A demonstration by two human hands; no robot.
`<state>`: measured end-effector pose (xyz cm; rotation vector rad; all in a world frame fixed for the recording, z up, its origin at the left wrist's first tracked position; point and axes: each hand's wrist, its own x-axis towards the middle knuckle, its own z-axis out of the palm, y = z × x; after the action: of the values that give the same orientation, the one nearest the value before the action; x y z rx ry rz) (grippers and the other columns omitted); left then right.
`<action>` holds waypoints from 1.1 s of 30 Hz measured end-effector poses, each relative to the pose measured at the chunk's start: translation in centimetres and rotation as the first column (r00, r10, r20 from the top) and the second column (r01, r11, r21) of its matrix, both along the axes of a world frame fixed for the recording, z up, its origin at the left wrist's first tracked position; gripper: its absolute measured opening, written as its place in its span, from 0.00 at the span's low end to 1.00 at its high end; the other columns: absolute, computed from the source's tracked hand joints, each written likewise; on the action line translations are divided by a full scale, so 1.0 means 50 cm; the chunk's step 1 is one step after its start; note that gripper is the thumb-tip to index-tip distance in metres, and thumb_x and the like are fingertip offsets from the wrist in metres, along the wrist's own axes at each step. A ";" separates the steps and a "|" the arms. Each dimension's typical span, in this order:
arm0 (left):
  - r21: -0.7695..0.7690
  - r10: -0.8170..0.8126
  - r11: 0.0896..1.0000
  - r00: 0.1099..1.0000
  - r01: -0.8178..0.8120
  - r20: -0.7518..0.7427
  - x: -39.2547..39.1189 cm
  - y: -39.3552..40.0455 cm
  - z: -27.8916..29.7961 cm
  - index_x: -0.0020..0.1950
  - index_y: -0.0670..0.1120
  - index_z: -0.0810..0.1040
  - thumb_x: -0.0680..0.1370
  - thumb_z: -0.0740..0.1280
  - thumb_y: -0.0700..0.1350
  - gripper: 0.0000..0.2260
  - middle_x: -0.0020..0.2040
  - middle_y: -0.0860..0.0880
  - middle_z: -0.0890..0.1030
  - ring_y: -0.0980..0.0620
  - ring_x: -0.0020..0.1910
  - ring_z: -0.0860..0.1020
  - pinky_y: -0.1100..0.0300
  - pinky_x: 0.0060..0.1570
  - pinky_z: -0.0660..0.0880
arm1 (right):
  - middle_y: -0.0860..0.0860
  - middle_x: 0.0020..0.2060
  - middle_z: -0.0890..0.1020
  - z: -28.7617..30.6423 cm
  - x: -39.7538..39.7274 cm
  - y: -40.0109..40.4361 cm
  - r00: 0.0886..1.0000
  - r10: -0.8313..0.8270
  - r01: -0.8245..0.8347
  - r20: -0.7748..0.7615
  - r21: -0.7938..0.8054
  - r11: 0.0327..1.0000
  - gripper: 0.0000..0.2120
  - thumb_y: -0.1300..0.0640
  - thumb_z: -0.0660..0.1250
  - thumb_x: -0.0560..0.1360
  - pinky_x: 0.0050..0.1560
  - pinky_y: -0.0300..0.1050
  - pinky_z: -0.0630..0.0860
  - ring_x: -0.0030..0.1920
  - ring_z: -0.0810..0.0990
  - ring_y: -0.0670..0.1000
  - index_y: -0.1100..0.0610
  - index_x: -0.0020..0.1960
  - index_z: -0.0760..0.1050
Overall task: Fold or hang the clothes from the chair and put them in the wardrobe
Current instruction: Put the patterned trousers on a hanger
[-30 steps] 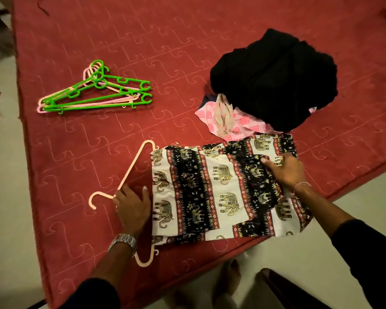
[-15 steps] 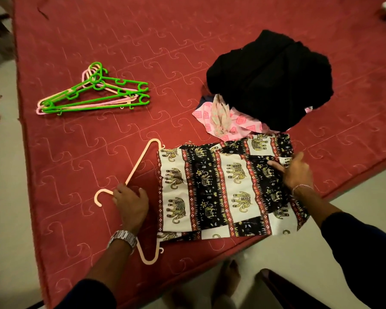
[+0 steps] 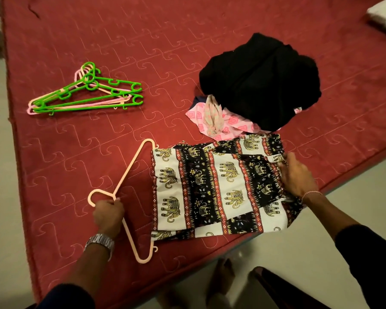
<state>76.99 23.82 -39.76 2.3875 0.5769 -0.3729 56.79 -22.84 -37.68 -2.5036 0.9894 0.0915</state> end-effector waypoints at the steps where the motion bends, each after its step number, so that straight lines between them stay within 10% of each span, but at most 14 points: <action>1: -0.039 -0.012 0.999 1.000 0.012 0.020 -0.001 0.005 -0.002 0.42 0.37 0.80 0.80 0.67 0.45 0.13 0.36 0.39 0.80 0.34 0.44 0.81 0.47 0.44 0.77 | 0.55 0.41 0.76 0.000 -0.001 0.009 1.000 0.006 -0.008 -0.022 -0.090 0.996 0.14 0.48 0.54 0.84 0.27 0.42 0.69 0.31 0.74 0.51 0.59 0.62 0.63; 5: -0.295 0.109 0.951 0.993 -0.092 0.041 -0.005 0.003 -0.008 0.50 0.39 0.76 0.83 0.63 0.42 0.07 0.36 0.44 0.77 0.43 0.36 0.78 0.54 0.32 0.76 | 0.56 0.44 0.74 -0.003 -0.013 0.046 0.954 -0.150 0.053 -0.260 -0.346 0.937 0.22 0.39 0.48 0.83 0.32 0.48 0.71 0.29 0.70 0.53 0.58 0.60 0.61; 9: -0.420 0.144 0.903 0.985 -0.090 0.098 -0.010 -0.016 0.002 0.57 0.42 0.74 0.84 0.61 0.46 0.08 0.40 0.46 0.77 0.50 0.35 0.73 0.56 0.32 0.71 | 0.62 0.52 0.75 -0.006 0.013 0.073 0.954 -0.174 0.051 -0.246 -0.439 0.897 0.22 0.44 0.55 0.83 0.50 0.60 0.78 0.49 0.76 0.62 0.62 0.63 0.65; 13: -0.450 0.124 0.893 0.954 0.012 0.272 -0.018 -0.034 0.042 0.53 0.50 0.75 0.84 0.61 0.48 0.05 0.43 0.45 0.78 0.48 0.38 0.73 0.54 0.34 0.71 | 0.59 0.61 0.75 0.035 0.136 0.161 0.973 0.226 -0.228 -0.042 -0.303 0.925 0.23 0.48 0.60 0.82 0.62 0.58 0.76 0.59 0.75 0.57 0.61 0.70 0.65; 17: -0.478 0.057 0.864 0.914 0.156 0.401 -0.016 -0.050 0.106 0.53 0.47 0.76 0.84 0.61 0.46 0.06 0.42 0.40 0.77 0.48 0.36 0.73 0.52 0.30 0.72 | 0.58 0.69 0.71 0.130 0.302 0.281 0.799 0.598 -0.594 0.067 -0.069 0.802 0.27 0.47 0.60 0.82 0.69 0.55 0.72 0.66 0.73 0.55 0.59 0.76 0.59; 24: -0.567 0.040 0.772 0.868 0.288 0.495 -0.002 -0.022 0.280 0.57 0.46 0.79 0.85 0.60 0.42 0.09 0.42 0.44 0.77 0.48 0.35 0.71 0.55 0.29 0.69 | 0.59 0.71 0.68 0.298 0.512 0.415 0.605 0.791 -0.774 0.089 -0.167 0.611 0.33 0.39 0.55 0.82 0.73 0.63 0.62 0.70 0.69 0.59 0.55 0.80 0.55; 28: -0.514 0.014 0.805 0.857 0.296 0.515 0.018 0.024 0.375 0.57 0.52 0.81 0.83 0.63 0.43 0.09 0.41 0.59 0.80 0.58 0.36 0.74 0.65 0.32 0.71 | 0.59 0.58 0.73 0.392 0.553 0.418 0.560 0.824 -0.791 0.086 -0.240 0.562 0.22 0.40 0.54 0.83 0.66 0.63 0.68 0.56 0.75 0.60 0.57 0.64 0.69; 33: -0.417 -0.003 0.848 0.790 0.328 0.613 -0.013 0.094 0.507 0.60 0.42 0.83 0.82 0.66 0.43 0.10 0.40 0.58 0.80 0.59 0.35 0.70 0.63 0.33 0.68 | 0.50 0.32 0.71 0.534 0.535 0.442 0.252 0.958 -0.921 0.140 -0.269 0.282 0.24 0.37 0.53 0.80 0.35 0.47 0.64 0.31 0.71 0.53 0.58 0.60 0.68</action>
<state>76.34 28.54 -14.43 1.8824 -0.0473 0.1570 83.55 -0.74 -10.99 -2.7280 -0.8242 0.0268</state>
